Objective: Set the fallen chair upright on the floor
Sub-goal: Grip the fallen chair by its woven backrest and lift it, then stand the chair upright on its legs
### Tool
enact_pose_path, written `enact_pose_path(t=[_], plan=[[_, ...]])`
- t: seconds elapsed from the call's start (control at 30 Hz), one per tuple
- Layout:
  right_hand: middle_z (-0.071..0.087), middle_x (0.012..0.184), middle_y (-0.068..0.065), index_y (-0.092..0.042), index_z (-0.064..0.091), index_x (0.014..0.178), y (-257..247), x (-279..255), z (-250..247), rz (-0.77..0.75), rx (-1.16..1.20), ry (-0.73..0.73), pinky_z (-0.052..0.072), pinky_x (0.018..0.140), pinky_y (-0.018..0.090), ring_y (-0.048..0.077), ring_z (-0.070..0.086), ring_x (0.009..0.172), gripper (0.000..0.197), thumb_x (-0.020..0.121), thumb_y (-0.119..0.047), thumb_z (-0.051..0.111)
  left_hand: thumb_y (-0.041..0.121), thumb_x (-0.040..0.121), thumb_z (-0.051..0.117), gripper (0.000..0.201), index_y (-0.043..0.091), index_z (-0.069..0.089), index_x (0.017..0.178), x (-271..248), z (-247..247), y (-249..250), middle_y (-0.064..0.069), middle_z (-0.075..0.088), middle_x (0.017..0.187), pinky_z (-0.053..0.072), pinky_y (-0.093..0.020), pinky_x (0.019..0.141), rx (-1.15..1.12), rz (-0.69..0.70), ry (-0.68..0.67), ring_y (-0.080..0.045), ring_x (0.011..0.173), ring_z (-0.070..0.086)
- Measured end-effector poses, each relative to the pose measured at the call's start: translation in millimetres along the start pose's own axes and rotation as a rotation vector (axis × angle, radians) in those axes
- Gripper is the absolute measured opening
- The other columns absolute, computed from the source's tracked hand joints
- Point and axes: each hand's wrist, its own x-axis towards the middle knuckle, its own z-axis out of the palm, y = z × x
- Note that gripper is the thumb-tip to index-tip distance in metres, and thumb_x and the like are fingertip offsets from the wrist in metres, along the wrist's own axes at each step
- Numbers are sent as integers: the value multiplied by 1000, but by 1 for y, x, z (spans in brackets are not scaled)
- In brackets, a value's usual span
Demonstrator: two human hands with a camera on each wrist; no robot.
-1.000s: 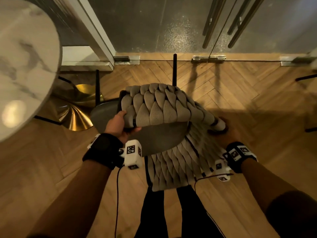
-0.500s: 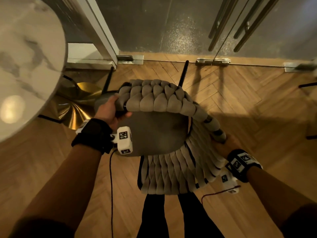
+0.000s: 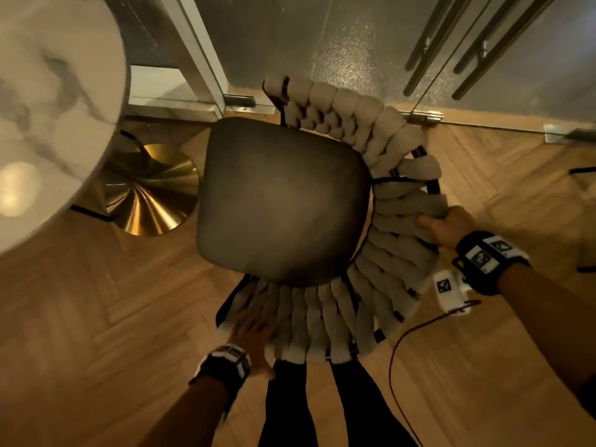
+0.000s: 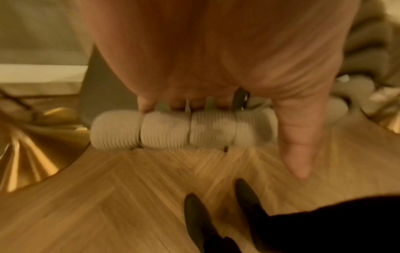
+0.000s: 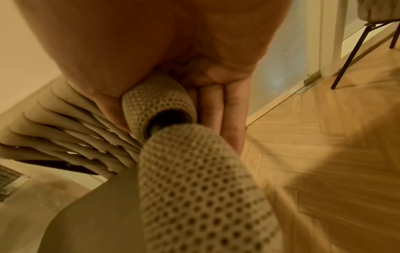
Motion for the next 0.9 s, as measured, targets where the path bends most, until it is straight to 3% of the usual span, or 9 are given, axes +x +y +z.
enact_pose_path(t=[0.1, 0.2, 0.27, 0.4, 0.47, 0.57, 0.7, 0.83, 0.9], plan=[[64, 121, 23, -3, 59, 125, -13, 20, -16, -26, 16, 20, 54, 86, 48, 41, 62, 99, 73, 79, -59, 64, 68, 64, 65, 106, 35, 14, 151, 9, -5, 15, -2, 18, 163, 2, -63, 117, 60, -31, 112, -33, 149, 11], [60, 133, 19, -10, 56, 133, -20, 32, -26, -124, 129, 49, 50, 92, 43, 38, 60, 113, 61, 85, -46, 67, 67, 61, 64, 84, 43, 40, 137, 24, -34, 23, -1, 50, 146, 25, -63, 111, 83, -49, 250, -34, 134, 44], [56, 138, 13, -16, 44, 141, -16, 33, -25, -152, 248, 25, 49, 99, 47, 36, 56, 121, 71, 82, -42, 74, 59, 60, 69, 73, 42, 49, 129, 28, -50, 27, -2, 62, 134, 35, -61, 106, 113, -27, 356, -34, 123, 56], [54, 133, 7, -26, 27, 146, 7, 32, 4, -22, 382, -17, 53, 93, 54, 36, 57, 117, 100, 67, -47, 84, 50, 75, 59, 55, 41, 50, 128, 40, -103, 36, 1, 55, 140, 30, -54, 110, 156, -33, 500, -31, 131, 48], [63, 115, 6, -22, 40, 137, 20, 34, 33, 71, 381, -71, 59, 80, 53, 35, 64, 99, 85, 68, -47, 81, 47, 78, 55, 53, 42, 48, 130, 51, -132, 41, 4, 53, 142, 26, -52, 112, 166, -53, 499, -28, 133, 44], [62, 127, 11, -26, 49, 130, 26, 43, 66, 127, 631, -129, 60, 68, 49, 35, 64, 100, 49, 86, -27, 71, 44, 80, 53, 46, 43, 51, 126, 65, -163, 45, 5, 58, 135, 26, -53, 113, 199, -83, 499, -26, 128, 49], [56, 128, 12, -31, 37, 136, 12, 68, 55, 88, 682, -17, 60, 61, 51, 41, 62, 101, 66, 83, -20, 74, 38, 83, 52, 40, 39, 54, 123, 72, -191, 52, 6, 63, 127, 30, -52, 111, 236, -103, 513, -25, 122, 54], [58, 127, 18, -21, 43, 132, 10, 91, 50, 51, 633, 5, 59, 54, 48, 40, 63, 97, 61, 79, -20, 75, 34, 83, 53, 40, 36, 54, 123, 77, -204, 57, 4, 65, 124, 33, -51, 108, 247, -100, 538, -26, 118, 57], [60, 128, 15, -23, 43, 132, 6, 88, 49, 49, 558, -6, 60, 65, 51, 40, 63, 99, 68, 75, -32, 77, 35, 84, 53, 38, 37, 55, 122, 76, -202, 57, 4, 66, 123, 32, -50, 109, 224, -98, 543, -26, 118, 57]])
